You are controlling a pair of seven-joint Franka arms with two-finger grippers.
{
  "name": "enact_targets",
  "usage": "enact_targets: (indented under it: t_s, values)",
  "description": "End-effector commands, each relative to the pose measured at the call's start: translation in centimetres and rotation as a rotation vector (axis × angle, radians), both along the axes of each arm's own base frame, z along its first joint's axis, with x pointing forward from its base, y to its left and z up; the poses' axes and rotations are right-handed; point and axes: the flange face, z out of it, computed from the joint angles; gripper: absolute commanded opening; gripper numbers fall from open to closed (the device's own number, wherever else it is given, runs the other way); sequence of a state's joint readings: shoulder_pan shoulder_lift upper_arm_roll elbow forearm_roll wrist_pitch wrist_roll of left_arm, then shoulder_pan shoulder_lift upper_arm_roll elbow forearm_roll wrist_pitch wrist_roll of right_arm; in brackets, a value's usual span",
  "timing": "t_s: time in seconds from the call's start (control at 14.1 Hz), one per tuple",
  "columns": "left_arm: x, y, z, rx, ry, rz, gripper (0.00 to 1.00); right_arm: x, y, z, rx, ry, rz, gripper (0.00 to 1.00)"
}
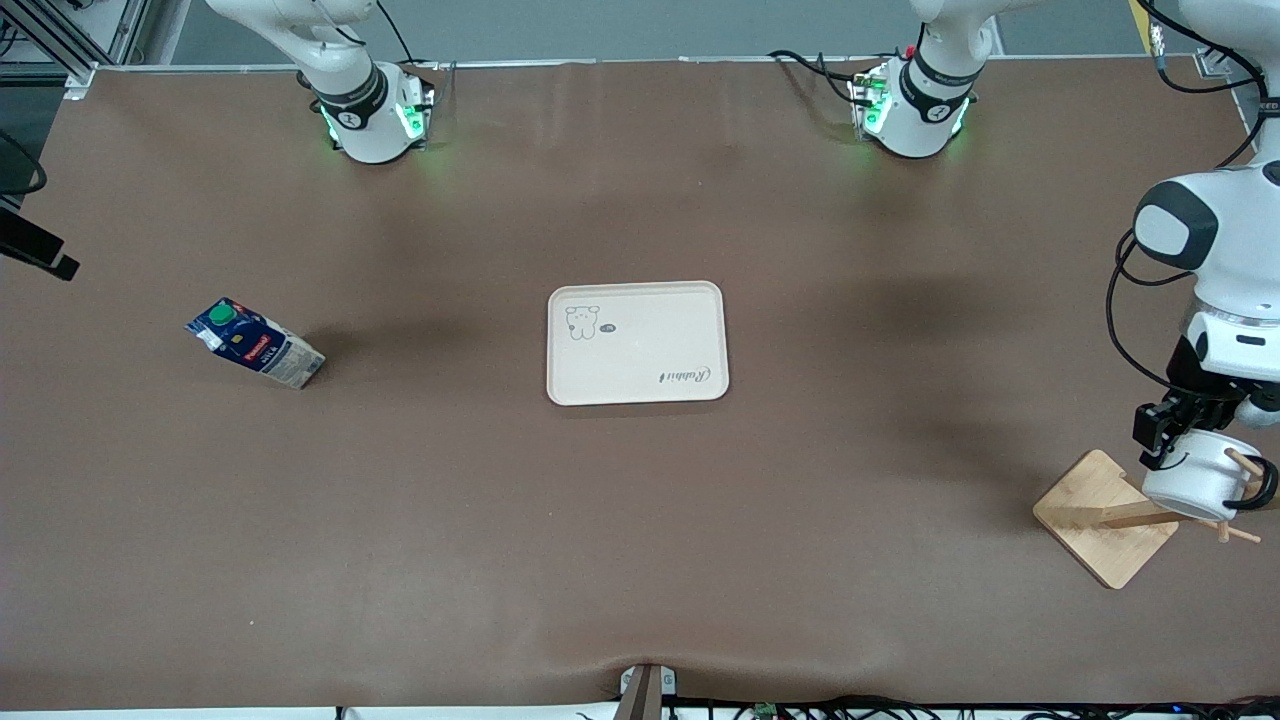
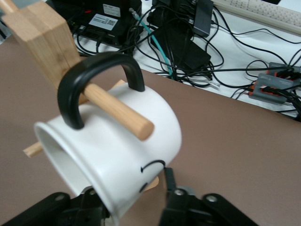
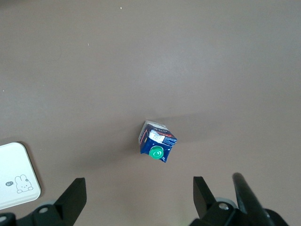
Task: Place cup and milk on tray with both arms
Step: 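Lower the left gripper and grasp the white mug's rim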
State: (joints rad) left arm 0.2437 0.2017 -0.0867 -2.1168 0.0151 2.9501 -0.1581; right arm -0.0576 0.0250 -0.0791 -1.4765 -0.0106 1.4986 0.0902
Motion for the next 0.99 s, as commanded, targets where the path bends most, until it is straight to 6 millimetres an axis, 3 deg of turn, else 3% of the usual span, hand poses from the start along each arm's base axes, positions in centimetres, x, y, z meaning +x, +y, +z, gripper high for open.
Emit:
enact_targets:
  t_s: [0.0, 0.07, 0.57, 0.71, 0.92]
  values:
    - [0.6, -1.4, 0.7, 0.008, -0.023, -0.036, 0.06, 0.3, -0.4, 0.2, 0.011, -0.003, -0.013, 1.0]
    - [0.7, -2.2, 0.9, 0.006, -0.027, -0.05, 0.0, 0.3, -0.4, 0.2, 0.011, -0.003, -0.013, 1.0]
    - [0.8, -6.1, 3.6, 0.005, -0.059, -0.114, 0.0, 0.4, -0.2, 0.1, 0.003, 0.0, -0.009, 1.0]
    - [0.5, -6.7, 4.4, 0.0, -0.012, -0.119, 0.0, 0.5, -0.1, 0.0, 0.003, 0.001, -0.009, 1.0]
    - [-0.2, -9.3, 5.7, -0.016, 0.043, -0.139, 0.0, 0.6, -0.2, -0.3, 0.002, 0.006, -0.008, 1.0]
